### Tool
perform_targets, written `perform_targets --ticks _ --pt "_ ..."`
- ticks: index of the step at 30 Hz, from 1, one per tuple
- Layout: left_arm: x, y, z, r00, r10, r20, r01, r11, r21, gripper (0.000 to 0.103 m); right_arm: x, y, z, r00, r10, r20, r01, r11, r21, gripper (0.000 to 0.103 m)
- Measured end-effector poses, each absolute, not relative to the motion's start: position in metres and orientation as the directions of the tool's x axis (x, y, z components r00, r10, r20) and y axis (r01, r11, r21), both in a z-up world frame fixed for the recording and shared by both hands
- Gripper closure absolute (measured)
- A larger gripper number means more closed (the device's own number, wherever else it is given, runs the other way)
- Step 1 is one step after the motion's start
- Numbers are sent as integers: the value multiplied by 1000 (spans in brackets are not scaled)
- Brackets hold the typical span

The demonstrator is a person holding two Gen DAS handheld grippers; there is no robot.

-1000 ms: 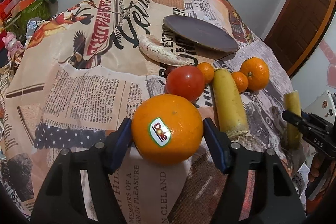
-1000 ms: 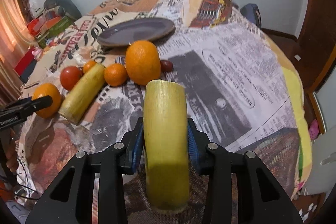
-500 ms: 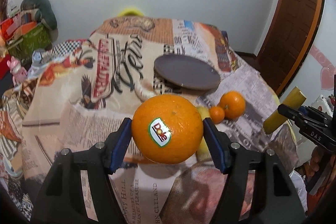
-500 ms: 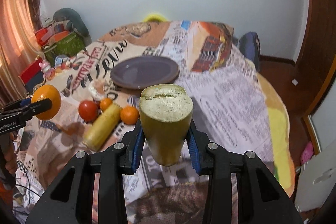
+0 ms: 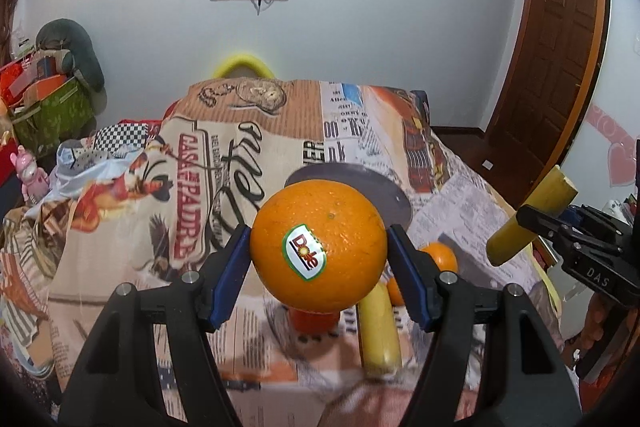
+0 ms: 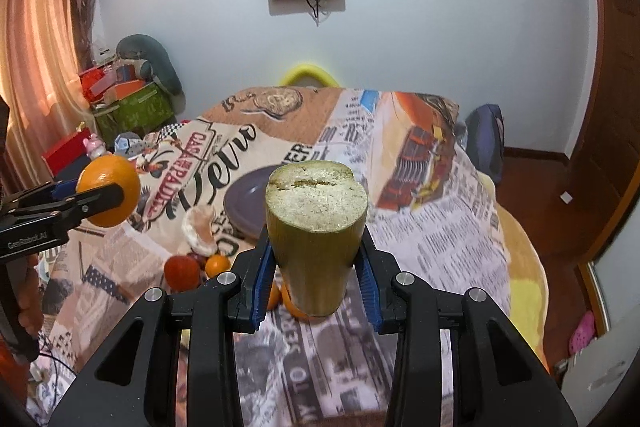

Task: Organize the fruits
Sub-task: 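Carry the Dole orange and yellow cylinder onto the grey plate with both tools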

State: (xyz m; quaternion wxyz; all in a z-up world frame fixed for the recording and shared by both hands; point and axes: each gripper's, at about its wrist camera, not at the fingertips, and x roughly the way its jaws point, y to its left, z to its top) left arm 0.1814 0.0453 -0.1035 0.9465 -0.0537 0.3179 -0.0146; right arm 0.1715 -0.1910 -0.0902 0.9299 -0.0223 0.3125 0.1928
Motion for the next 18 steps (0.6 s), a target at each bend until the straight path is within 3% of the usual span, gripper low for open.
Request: perform_targets --ticks 9,18 --pt "226 46 -105 807 -58 -588 -5 994 -105 36 203 -177 -95 730 354 -585 -392 918 66 69" --pt "280 46 -130 771 -80 -632 22 995 -99 36 245 -166 -114 703 338 -626 -415 910 26 69"
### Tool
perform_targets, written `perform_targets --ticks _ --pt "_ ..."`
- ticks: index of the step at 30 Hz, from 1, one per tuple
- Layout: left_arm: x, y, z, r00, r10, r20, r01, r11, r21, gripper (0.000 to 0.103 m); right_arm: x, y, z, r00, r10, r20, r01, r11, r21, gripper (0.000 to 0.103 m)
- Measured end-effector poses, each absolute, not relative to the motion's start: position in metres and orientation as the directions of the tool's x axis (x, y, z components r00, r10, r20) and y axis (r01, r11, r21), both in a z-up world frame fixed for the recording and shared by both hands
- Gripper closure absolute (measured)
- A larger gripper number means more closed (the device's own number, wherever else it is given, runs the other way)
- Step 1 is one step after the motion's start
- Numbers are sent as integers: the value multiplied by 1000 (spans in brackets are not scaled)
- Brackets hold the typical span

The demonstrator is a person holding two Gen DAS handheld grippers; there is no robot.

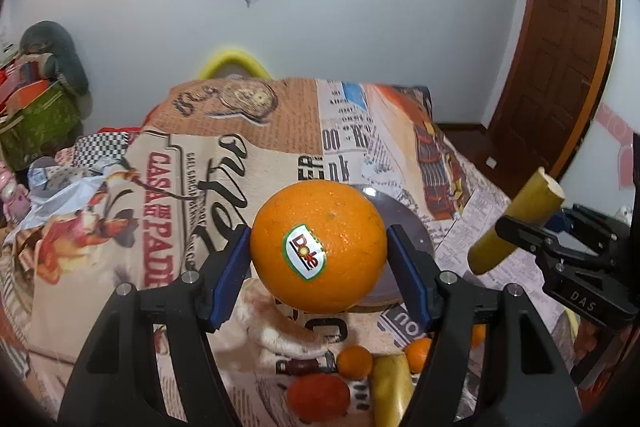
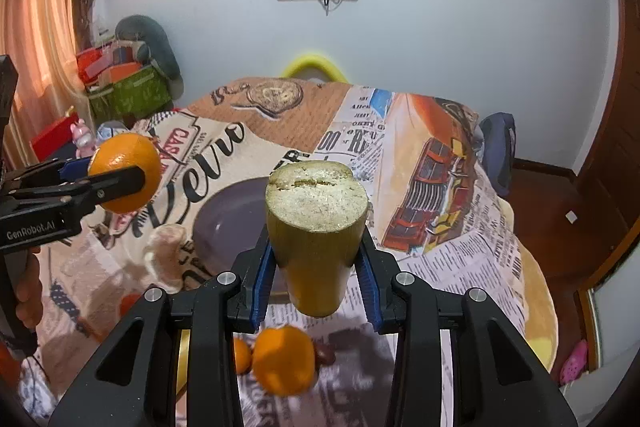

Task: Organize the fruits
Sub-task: 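Carry the Dole orange and yellow cylinder onto the grey plate with both tools, then open both tools to release the orange and cylinder on the plate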

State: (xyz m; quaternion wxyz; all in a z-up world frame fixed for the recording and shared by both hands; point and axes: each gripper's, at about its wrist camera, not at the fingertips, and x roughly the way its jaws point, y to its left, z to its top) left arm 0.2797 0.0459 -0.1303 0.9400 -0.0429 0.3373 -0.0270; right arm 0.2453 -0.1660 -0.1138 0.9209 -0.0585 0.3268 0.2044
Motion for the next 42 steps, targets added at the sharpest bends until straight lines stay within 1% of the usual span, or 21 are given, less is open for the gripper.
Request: perform_targets --ticks 4,14,20,23,27,31,33,36,40,42 --pt "303 45 -148 742 -73 -667 26 996 -80 36 265 -160 -126 677 331 -657 -429 903 13 69" --pt "350 47 -183 669 -100 -737 46 995 -94 36 312 -146 -151 594 348 -725 -476 879 32 69" --pt "372 49 -199 625 -132 -769 47 990 -132 36 337 -136 -164 564 358 -744 -477 877 61 69" --pt "380 48 -204 619 -112 -778 39 993 -112 36 349 -134 -168 545 366 -755 -471 878 85 68" --pt "391 49 -213 593 -100 -799 31 994 -102 36 361 -123 -176 520 354 -777 -486 871 72 69" --pt "392 46 -215 592 -86 -801 39 996 -79 35 368 -112 -178 500 325 -803 -509 860 32 68" --pt "393 43 -216 593 -72 -802 44 997 -57 35 373 -110 -182 474 322 -819 -516 856 38 68" --pt "393 44 -218 589 -71 -805 39 997 -59 35 380 -111 -194 429 310 -848 -513 857 54 68" --pt "391 48 -213 593 -98 -799 43 995 -90 35 373 -115 -198 423 311 -851 -522 851 51 68" --pt "388 47 -207 611 -89 -787 38 996 -82 35 365 -116 -193 458 294 -839 -518 855 17 68"
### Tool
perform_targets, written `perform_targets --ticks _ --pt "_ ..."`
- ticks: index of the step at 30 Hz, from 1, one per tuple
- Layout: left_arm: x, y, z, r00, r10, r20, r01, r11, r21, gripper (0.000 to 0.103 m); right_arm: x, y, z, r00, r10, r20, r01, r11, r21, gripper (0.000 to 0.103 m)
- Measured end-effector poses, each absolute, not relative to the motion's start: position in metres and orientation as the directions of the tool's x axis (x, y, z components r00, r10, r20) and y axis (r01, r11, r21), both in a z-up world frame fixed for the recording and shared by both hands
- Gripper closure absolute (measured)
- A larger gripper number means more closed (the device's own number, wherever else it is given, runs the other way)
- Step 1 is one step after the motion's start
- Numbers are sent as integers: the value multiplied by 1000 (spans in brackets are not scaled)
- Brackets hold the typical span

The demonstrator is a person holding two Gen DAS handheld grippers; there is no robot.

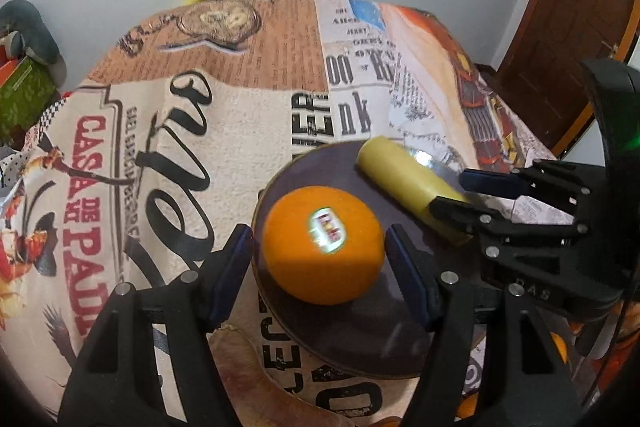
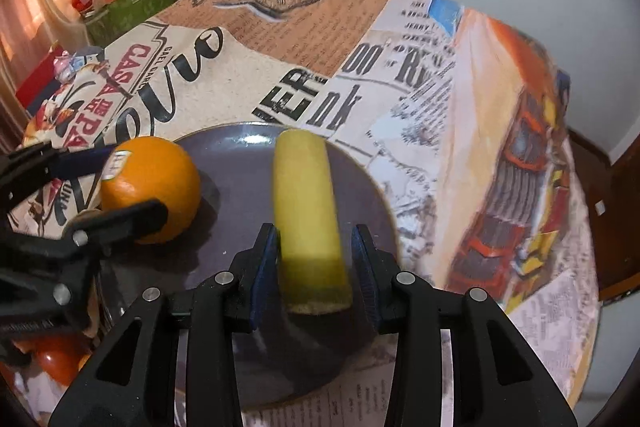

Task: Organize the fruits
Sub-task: 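Open both tools to release the orange and cylinder on the plate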

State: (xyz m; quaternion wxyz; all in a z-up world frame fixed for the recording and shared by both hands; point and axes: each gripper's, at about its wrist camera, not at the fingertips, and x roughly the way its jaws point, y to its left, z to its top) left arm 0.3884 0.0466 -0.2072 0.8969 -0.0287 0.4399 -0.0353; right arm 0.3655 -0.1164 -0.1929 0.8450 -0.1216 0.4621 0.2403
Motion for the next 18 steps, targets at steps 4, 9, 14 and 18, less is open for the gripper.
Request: perform_targets --ticks 4,9,14,18 --pt "378 48 -190 642 -79 -763 26 996 -80 34 352 -124 -176 486 311 -817 -507 861 26 68" --pt "353 51 -167 679 -64 -731 11 997 -76 33 324 -133 -149 534 333 -778 -495 868 31 67" --pt "322 50 -150 703 -34 -710 5 999 -43 33 291 -139 -125 584 337 -739 -485 874 16 65" --pt "296 49 -140 711 -35 -702 -1 999 -51 33 263 -149 -112 608 348 -714 -471 882 30 64"
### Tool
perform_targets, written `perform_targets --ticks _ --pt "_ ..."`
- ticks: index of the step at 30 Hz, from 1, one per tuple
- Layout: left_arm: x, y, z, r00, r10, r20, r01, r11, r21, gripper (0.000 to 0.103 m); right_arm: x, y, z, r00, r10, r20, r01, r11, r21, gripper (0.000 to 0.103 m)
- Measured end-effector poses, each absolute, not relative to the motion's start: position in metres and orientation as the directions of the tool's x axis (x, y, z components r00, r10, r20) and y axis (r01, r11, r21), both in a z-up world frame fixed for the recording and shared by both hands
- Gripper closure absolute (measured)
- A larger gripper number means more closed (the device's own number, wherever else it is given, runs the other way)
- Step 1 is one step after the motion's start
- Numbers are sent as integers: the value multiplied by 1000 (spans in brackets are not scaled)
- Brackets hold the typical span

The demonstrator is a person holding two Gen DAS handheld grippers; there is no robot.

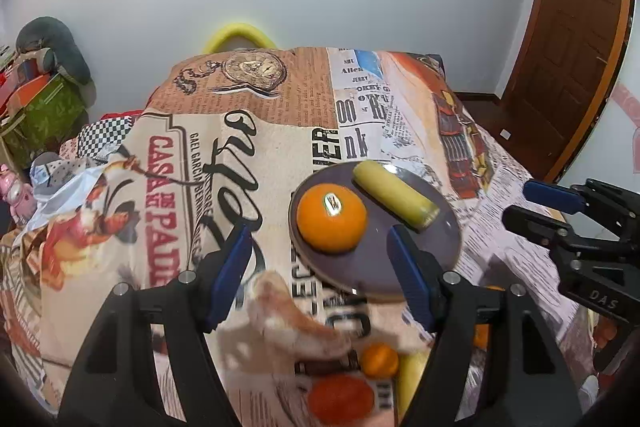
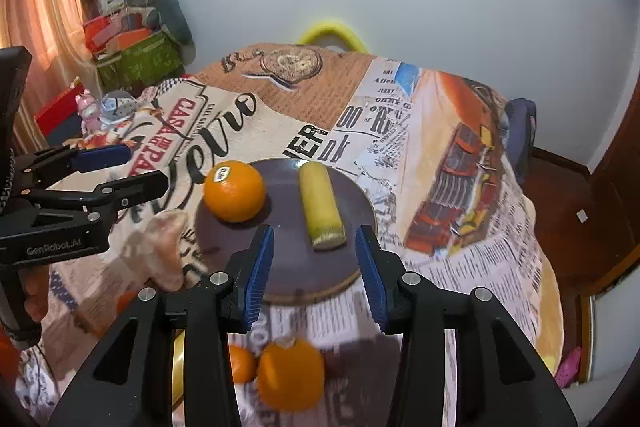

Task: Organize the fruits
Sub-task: 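Open both tools to release the orange and cylinder on the plate, then grasp the second yellow cylinder with the left tool while the right tool grasps a large orange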

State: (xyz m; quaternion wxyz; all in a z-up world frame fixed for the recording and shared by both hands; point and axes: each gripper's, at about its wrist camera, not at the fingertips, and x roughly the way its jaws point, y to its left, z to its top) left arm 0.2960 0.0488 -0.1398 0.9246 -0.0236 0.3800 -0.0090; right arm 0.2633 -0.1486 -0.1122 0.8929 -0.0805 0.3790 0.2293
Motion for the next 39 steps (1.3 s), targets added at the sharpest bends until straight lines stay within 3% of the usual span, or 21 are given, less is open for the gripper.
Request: perform_targets --ticks 11,14,23,39 --pt "237 34 -139 707 -45 -705 -6 998 -70 33 199 -173 -97 638 352 -684 -437 898 55 63" --pt "226 26 -147 694 -52 -718 1 998 -70 35 187 -179 -100 642 348 -683 -428 902 57 57" --pt "212 -9 -188 596 -110 -795 67 994 -87 68 167 -191 -120 623 332 -708 -412 909 63 56" --pt "227 -30 -238 486 -94 -869 67 995 -70 67 163 -200 -158 557 349 -753 -419 901 107 56"
